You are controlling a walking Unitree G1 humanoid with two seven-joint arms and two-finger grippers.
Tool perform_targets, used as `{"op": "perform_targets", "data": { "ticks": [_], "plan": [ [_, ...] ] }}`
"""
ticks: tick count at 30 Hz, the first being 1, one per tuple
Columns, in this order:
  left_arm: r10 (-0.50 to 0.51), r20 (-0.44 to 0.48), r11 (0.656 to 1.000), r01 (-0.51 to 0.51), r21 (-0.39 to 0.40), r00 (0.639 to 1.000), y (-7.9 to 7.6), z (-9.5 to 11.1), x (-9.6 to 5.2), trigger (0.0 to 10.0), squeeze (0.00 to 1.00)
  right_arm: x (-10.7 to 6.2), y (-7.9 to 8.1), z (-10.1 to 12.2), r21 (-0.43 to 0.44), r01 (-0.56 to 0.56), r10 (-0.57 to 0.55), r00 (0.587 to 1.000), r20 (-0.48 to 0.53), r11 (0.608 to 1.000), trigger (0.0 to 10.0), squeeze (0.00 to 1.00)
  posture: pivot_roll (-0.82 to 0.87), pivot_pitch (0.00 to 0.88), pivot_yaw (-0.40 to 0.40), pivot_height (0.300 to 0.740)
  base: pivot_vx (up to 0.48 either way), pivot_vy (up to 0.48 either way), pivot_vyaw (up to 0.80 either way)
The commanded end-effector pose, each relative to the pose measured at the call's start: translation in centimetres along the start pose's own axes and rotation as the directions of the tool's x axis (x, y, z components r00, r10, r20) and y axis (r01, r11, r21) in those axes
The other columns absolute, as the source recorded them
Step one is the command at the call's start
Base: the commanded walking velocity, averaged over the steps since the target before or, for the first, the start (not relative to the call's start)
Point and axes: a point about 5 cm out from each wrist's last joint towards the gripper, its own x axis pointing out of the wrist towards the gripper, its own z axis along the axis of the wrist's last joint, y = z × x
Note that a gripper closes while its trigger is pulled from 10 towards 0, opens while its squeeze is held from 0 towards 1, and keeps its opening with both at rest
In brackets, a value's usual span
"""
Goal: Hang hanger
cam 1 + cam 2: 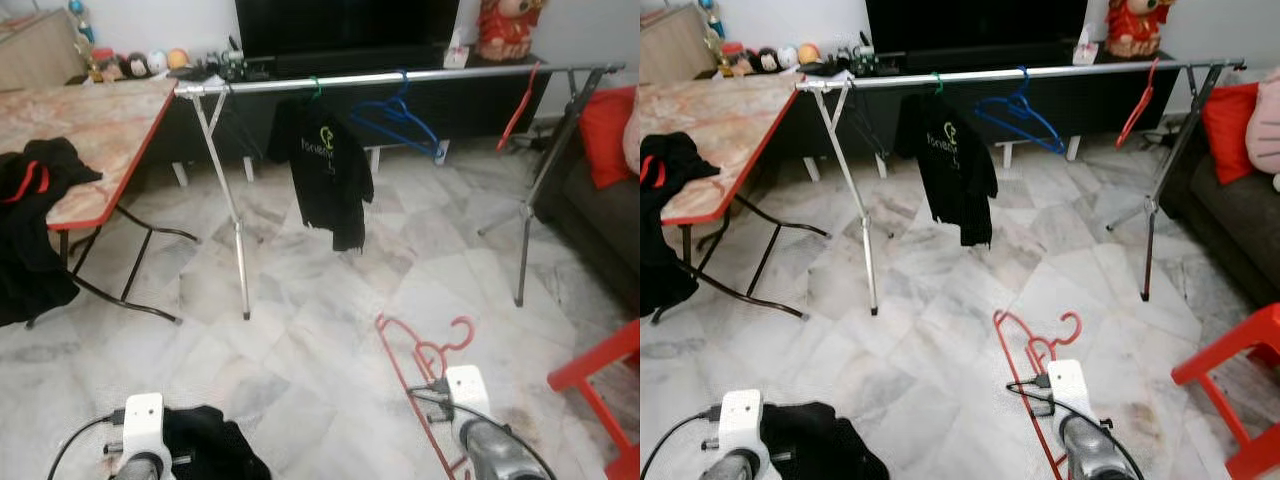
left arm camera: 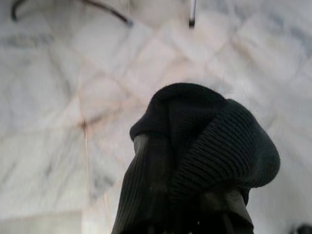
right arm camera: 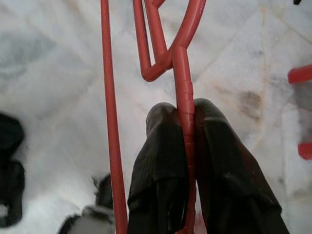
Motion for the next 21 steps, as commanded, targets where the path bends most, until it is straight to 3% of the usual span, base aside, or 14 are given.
{"op": "perform_targets", "data": {
  "ticks": [1, 5, 8, 21],
  "plan": [
    [0.009, 0.033, 1.0, -0.009, 0.013, 0.999, 0.5, 0.7, 0.2, 10.0, 0.0, 0.1, 0.3, 0.5, -0.016, 0.001, -0.001, 1.0, 0.011, 1.0, 10.0, 0.0, -0.07, 0.0, 0.062, 0.74, 0.0, 0.0, 0.0],
    [0.004, -0.047, 1.0, -0.004, -0.002, 0.999, -0.1, -1.7, -0.5, 10.0, 0.0, -0.4, -0.4, -2.3, -0.197, 0.038, -0.054, 0.996, -0.076, 0.98, 10.0, 0.0, -0.07, 0.0, 0.049, 0.74, 0.0, 0.0, 0.0],
    [-0.004, -0.067, 1.0, 0.004, 0.003, 0.998, -0.5, -2.5, -0.8, 10.0, 0.0, -0.4, -0.4, -2.7, -0.271, 0.043, -0.066, 0.995, -0.077, 0.962, 10.0, 0.0, -0.07, 0.0, 0.049, 0.74, 0.0, 0.0, 0.0],
    [-0.07, -0.165, 0.992, 0.086, 0.093, 0.984, -1.2, -4.6, -1.5, 10.0, 0.0, -0.6, 0.7, -3.6, -0.002, 0.045, -0.045, 0.993, -0.113, 0.999, 10.0, 0.0, -0.07, 0.0, 0.057, 0.74, 0.0, 0.0, 0.0]
  ]
}}
